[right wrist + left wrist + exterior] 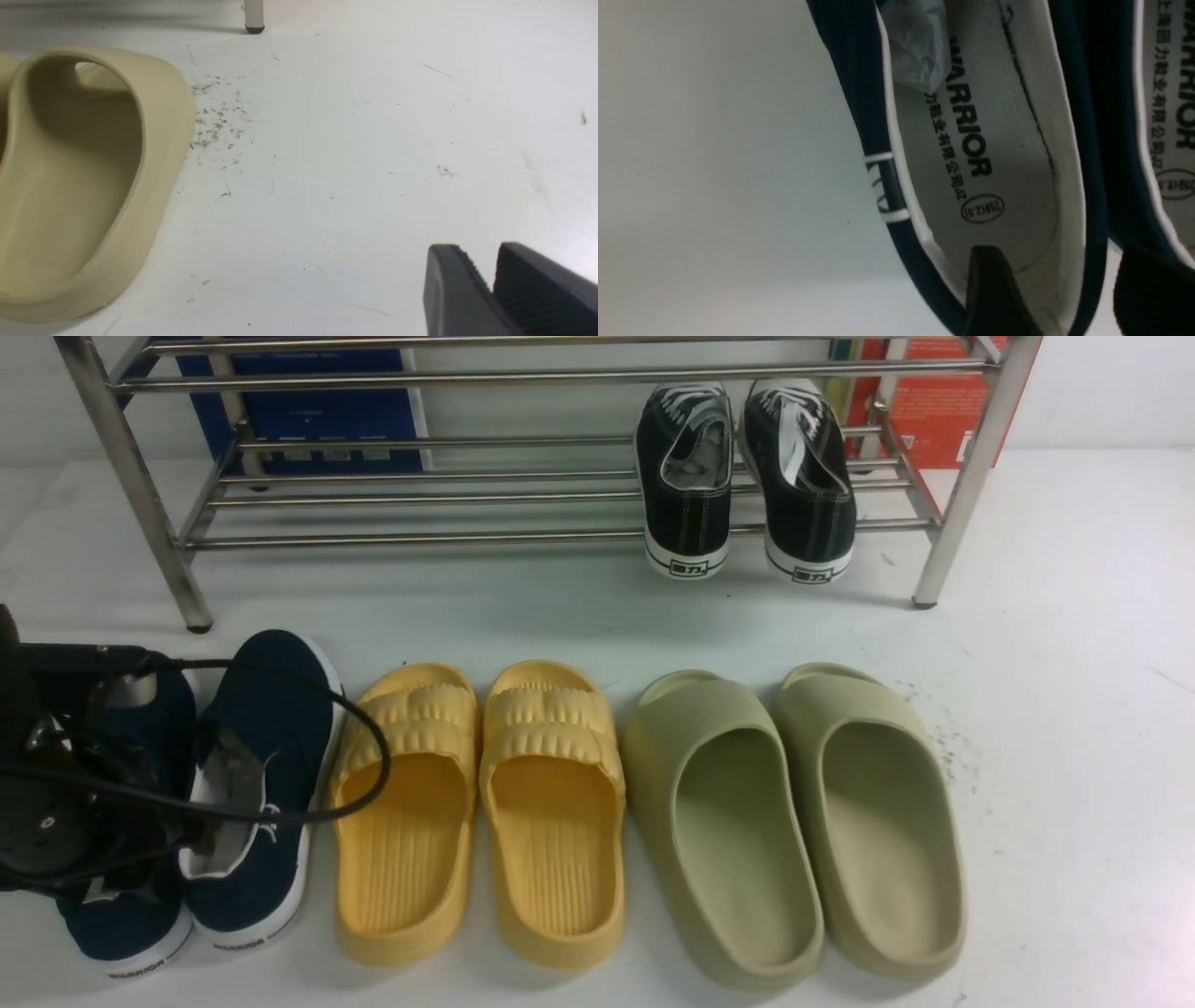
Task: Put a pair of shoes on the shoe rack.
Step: Use the left arm to grab the shoe closest to it
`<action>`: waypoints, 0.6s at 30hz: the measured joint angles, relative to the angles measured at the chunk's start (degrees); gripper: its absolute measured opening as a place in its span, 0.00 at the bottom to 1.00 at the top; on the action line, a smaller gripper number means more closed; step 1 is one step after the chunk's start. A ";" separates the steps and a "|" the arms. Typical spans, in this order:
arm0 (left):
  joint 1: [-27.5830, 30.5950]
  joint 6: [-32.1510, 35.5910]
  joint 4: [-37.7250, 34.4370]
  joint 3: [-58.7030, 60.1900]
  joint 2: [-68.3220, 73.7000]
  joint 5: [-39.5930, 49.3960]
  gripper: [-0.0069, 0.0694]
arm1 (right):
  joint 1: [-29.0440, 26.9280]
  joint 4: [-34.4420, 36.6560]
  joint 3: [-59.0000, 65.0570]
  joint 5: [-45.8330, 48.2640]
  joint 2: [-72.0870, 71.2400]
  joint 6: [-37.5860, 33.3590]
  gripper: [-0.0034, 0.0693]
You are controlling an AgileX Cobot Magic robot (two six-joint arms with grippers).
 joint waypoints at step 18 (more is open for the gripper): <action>-0.11 -2.62 -0.95 -0.60 6.12 -1.29 0.14 | 0.00 0.00 0.00 0.00 0.00 0.00 0.30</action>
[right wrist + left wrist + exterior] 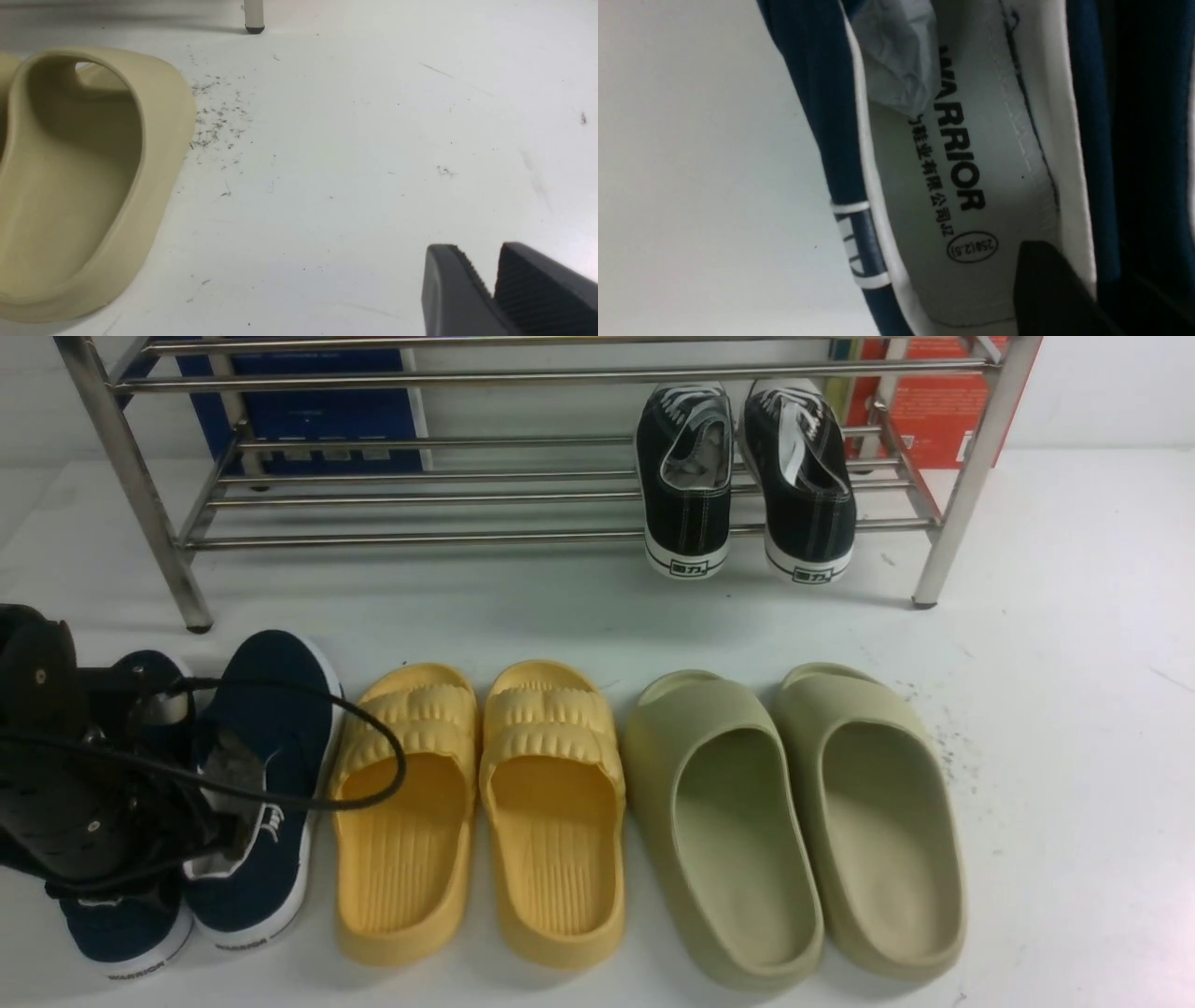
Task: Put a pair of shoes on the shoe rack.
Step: Use the left arm to grab the shoe closest to it, then use the left arm to put a shoe into the shoe rack
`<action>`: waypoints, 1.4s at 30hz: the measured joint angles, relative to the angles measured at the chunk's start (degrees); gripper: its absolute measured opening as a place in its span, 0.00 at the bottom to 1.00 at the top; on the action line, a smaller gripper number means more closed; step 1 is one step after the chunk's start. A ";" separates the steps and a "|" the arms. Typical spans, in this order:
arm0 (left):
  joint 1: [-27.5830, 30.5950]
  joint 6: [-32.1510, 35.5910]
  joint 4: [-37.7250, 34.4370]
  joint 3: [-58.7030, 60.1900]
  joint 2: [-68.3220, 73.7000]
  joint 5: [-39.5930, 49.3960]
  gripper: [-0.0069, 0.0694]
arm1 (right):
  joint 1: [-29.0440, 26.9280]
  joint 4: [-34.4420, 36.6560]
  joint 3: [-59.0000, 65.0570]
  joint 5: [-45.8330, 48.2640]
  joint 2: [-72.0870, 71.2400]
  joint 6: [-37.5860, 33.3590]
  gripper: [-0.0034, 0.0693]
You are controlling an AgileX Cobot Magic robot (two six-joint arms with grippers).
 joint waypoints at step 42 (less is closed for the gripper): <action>-11.95 13.88 0.11 -32.53 5.75 16.23 0.10 | 0.00 0.00 0.00 0.00 0.00 0.00 0.34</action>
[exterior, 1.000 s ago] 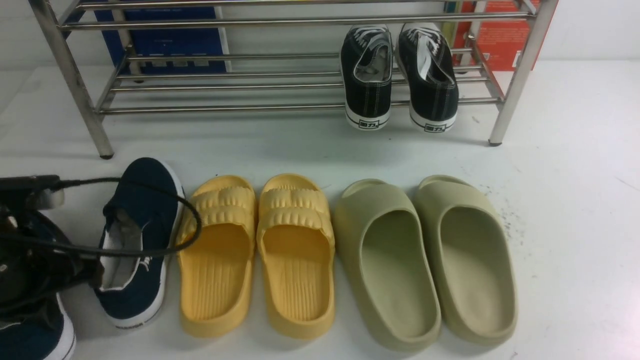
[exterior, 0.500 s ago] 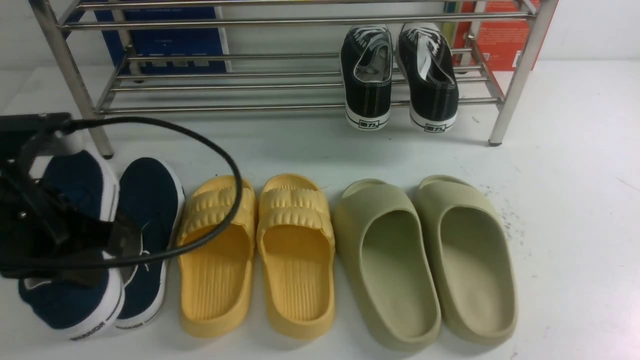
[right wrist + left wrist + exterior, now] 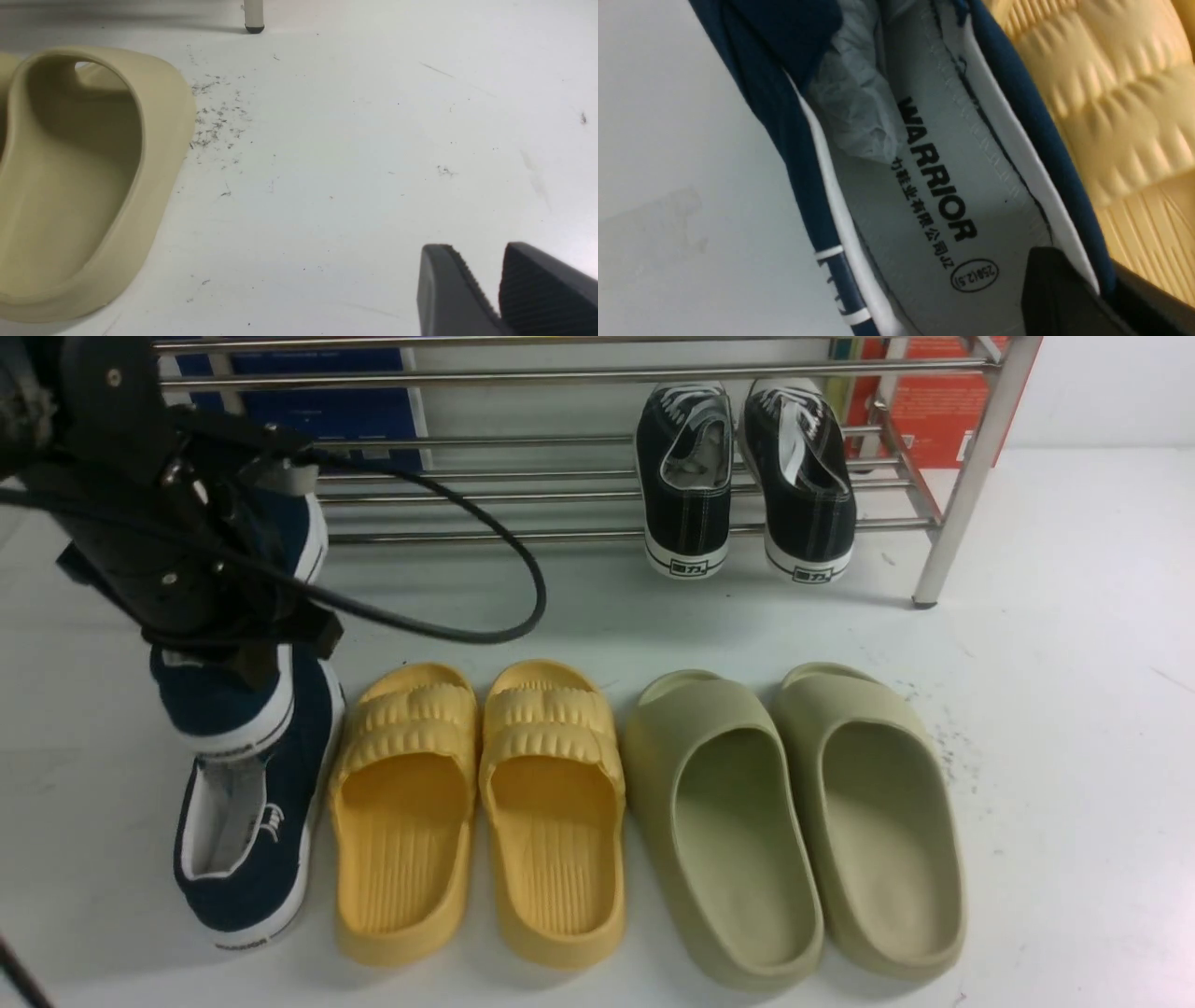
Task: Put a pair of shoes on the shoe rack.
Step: Use the left arm to put a shoe into the shoe rack
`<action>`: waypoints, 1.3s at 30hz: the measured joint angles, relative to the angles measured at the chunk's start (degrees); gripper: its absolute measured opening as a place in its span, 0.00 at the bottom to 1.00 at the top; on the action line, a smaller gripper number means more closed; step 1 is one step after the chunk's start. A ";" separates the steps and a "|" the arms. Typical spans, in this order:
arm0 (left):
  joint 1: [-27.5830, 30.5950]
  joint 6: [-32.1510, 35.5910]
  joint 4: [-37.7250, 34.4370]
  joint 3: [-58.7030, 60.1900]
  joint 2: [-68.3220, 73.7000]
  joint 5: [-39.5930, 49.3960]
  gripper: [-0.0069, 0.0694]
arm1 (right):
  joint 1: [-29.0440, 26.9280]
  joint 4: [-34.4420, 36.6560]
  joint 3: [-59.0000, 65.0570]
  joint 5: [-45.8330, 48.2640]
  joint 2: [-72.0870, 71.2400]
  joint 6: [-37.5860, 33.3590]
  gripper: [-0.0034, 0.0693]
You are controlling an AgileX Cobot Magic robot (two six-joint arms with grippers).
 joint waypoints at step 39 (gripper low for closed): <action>3.79 0.88 0.81 -36.52 30.15 1.71 0.10 | 0.00 0.00 0.00 0.00 0.00 0.00 0.37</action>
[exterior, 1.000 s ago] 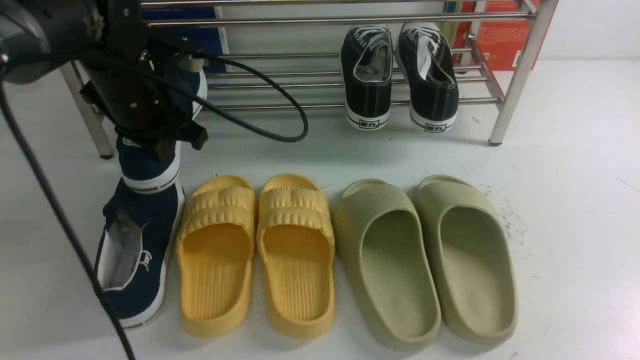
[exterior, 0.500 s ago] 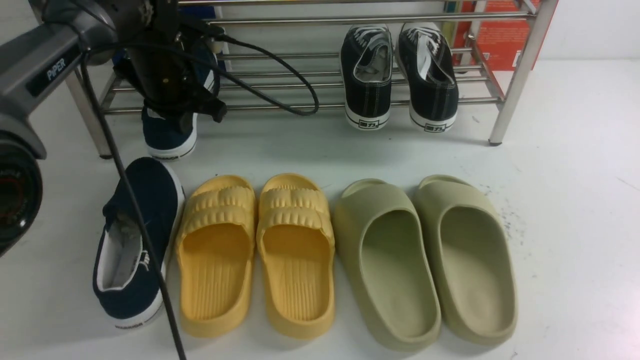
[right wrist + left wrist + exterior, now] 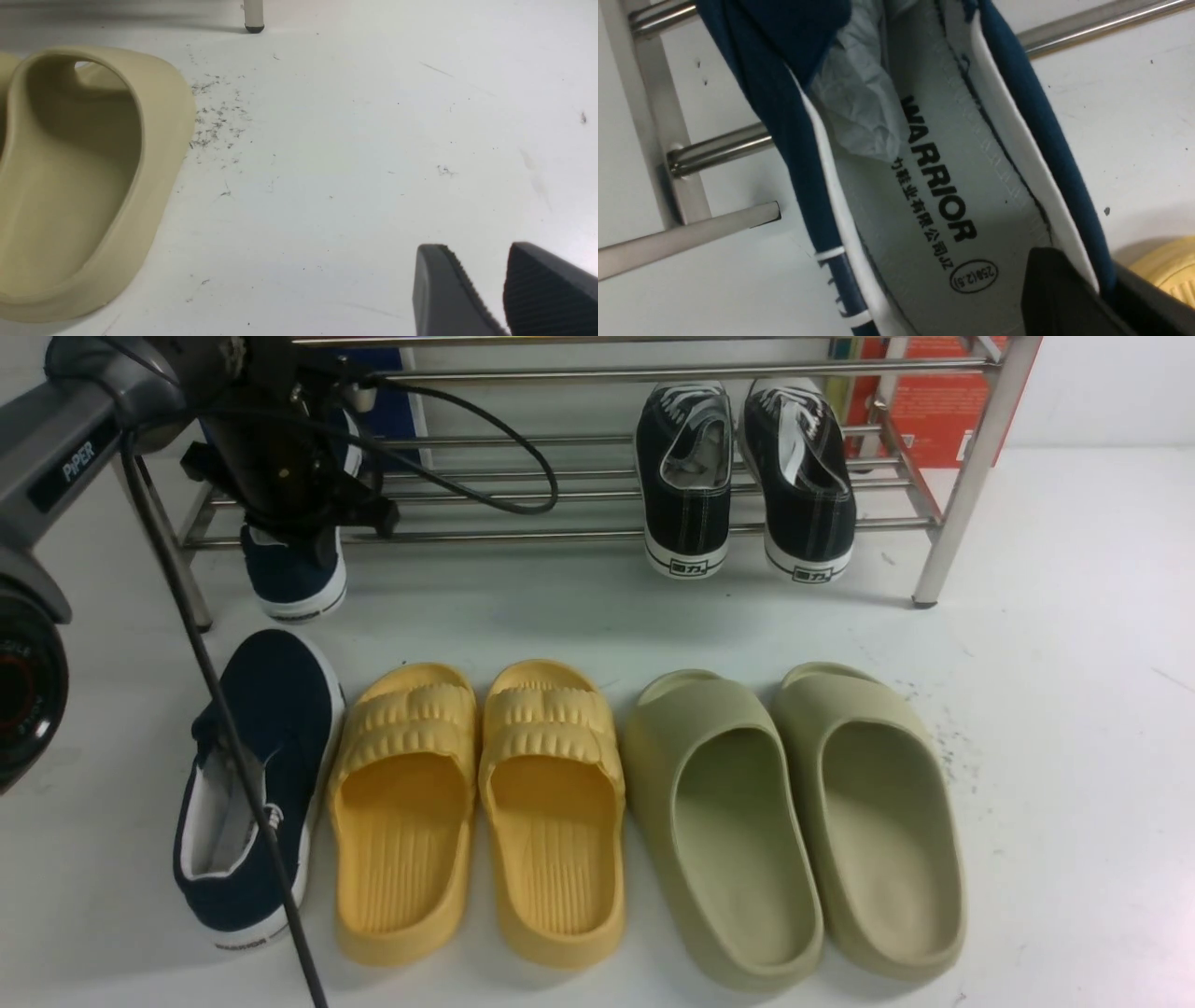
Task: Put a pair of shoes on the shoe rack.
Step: Use the left arm to put a shoe into the shoe rack
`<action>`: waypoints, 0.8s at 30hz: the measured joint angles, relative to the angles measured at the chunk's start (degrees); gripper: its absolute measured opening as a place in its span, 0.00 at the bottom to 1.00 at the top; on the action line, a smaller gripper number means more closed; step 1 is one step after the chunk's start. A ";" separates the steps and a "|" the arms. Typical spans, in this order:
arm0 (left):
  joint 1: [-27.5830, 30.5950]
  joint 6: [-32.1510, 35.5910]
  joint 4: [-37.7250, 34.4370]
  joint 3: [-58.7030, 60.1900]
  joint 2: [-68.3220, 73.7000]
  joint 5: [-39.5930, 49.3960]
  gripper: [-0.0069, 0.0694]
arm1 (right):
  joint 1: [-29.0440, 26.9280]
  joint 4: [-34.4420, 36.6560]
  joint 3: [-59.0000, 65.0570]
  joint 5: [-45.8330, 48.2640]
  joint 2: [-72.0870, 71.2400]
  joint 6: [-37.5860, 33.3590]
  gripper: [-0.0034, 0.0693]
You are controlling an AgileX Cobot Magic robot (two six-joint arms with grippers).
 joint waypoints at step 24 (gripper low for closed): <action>0.12 -0.18 4.32 0.00 0.01 -3.13 0.10 | 0.00 0.00 0.00 0.00 0.00 0.00 0.37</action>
